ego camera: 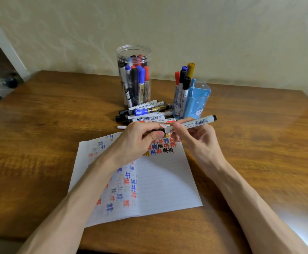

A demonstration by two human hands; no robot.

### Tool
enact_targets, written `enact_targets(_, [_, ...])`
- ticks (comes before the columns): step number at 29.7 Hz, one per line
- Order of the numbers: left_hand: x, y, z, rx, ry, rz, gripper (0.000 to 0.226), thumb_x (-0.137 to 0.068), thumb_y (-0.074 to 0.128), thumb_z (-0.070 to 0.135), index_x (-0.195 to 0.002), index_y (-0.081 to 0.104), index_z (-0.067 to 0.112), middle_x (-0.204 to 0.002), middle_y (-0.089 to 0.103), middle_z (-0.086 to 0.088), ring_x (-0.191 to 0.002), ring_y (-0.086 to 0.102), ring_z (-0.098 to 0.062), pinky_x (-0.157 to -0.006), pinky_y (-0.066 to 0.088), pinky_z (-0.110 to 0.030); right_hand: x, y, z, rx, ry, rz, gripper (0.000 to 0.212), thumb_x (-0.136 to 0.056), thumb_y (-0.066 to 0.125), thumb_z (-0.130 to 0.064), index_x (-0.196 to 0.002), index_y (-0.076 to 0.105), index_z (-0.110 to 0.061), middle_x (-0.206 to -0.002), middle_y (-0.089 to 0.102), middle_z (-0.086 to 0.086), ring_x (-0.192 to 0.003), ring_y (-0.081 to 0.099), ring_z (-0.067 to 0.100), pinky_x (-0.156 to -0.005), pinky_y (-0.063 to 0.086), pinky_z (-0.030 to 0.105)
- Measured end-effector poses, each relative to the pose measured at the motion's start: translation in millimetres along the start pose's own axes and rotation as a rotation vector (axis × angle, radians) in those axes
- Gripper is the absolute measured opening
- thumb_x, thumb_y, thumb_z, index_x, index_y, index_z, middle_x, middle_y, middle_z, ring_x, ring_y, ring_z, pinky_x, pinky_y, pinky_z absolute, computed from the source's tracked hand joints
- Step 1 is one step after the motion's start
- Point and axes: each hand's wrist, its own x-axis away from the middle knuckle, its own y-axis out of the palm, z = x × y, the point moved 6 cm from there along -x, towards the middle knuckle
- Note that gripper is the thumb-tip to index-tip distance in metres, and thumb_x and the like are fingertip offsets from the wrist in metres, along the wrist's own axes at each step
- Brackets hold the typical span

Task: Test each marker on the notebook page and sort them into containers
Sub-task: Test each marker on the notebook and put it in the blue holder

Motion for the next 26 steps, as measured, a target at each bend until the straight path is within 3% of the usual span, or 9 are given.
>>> enact_targets(2, [-1.1, 1.6, 1.5, 0.017, 0.011, -0.009, 0.021, -0.103, 0.059, 0.026, -0.109, 0.075, 0.013, -0.083, 0.070, 0.010, -0.081, 0.066, -0.005, -0.062, 0.049, -0.020, 0.0, -2.1, 1.4, -0.007, 0.009, 0.009, 0.018, -0.101, 0.065, -0.026, -0.100, 0.072, -0.010, -0.083, 0.073, 0.006, -0.076, 0.068, 0.022, -0.074, 0.057, 0.030])
enact_targets(4, [-1.6, 1.3, 3.1, 0.011, 0.033, 0.022, 0.019, -0.102, 0.061, 0.026, -0.109, 0.075, 0.015, -0.083, 0.070, 0.012, -0.080, 0.066, -0.003, -0.061, 0.047, -0.014, -0.3, -2.0, 5.4, -0.042, 0.045, 0.015, 0.022, -0.103, 0.065, -0.029, -0.099, 0.071, -0.008, -0.082, 0.069, 0.008, -0.075, 0.063, 0.021, -0.072, 0.053, 0.030])
enact_targets(9, [2.8, -4.7, 5.1, -0.091, 0.137, 0.185, 0.023, -0.096, 0.069, 0.028, -0.117, 0.075, 0.020, -0.097, 0.076, 0.011, -0.089, 0.071, -0.007, -0.075, 0.058, -0.032, 0.1, 8.5, 13.3, -0.192, 0.152, 0.013, 0.053, -0.095, 0.070, -0.048, -0.104, 0.072, 0.005, -0.083, 0.064, 0.010, -0.076, 0.054, 0.022, -0.074, 0.045, 0.038])
enact_targets(14, [5.4, -3.1, 10.8, -0.196, 0.194, 0.213, 0.022, -0.094, 0.071, 0.031, -0.113, 0.073, 0.021, -0.096, 0.073, 0.013, -0.086, 0.067, 0.002, -0.072, 0.055, -0.019, -0.2, 10.0, 10.8, -0.109, 0.100, 0.059, 0.039, -0.101, 0.065, -0.037, -0.098, 0.072, 0.001, -0.076, 0.065, 0.008, -0.066, 0.055, 0.017, -0.063, 0.047, 0.029])
enact_targets(20, [6.0, 1.4, 13.1, -0.221, 0.173, 0.149, 0.042, -0.090, 0.062, 0.050, -0.119, 0.071, 0.021, -0.109, 0.072, 0.013, -0.099, 0.065, -0.001, -0.084, 0.055, -0.023, 1.1, 10.6, 11.7, -0.046, 0.101, 0.089, 0.025, -0.100, 0.070, -0.032, -0.090, 0.072, -0.009, -0.073, 0.071, 0.012, -0.062, 0.062, 0.019, -0.060, 0.051, 0.033])
enact_targets(23, [6.1, 5.3, 13.1, -0.195, 0.154, 0.101, 0.040, -0.095, 0.058, 0.042, -0.126, 0.069, 0.019, -0.113, 0.068, 0.016, -0.104, 0.064, 0.000, -0.087, 0.052, -0.018, 0.3, 6.6, 10.2, -0.045, 0.099, 0.082, 0.023, -0.102, 0.067, -0.029, -0.087, 0.072, -0.013, -0.072, 0.070, 0.009, -0.062, 0.062, 0.019, -0.062, 0.053, 0.032])
enact_targets(26, [6.0, 11.6, 14.2, -0.157, 0.125, 0.054, 0.025, -0.102, 0.057, 0.029, -0.121, 0.070, 0.018, -0.103, 0.069, 0.015, -0.098, 0.064, 0.001, -0.078, 0.053, -0.018, 1.8, 11.8, 6.6, -0.020, 0.077, 0.035, 0.022, -0.104, 0.065, -0.028, -0.090, 0.071, -0.011, -0.073, 0.069, 0.007, -0.064, 0.061, 0.017, -0.063, 0.053, 0.028])
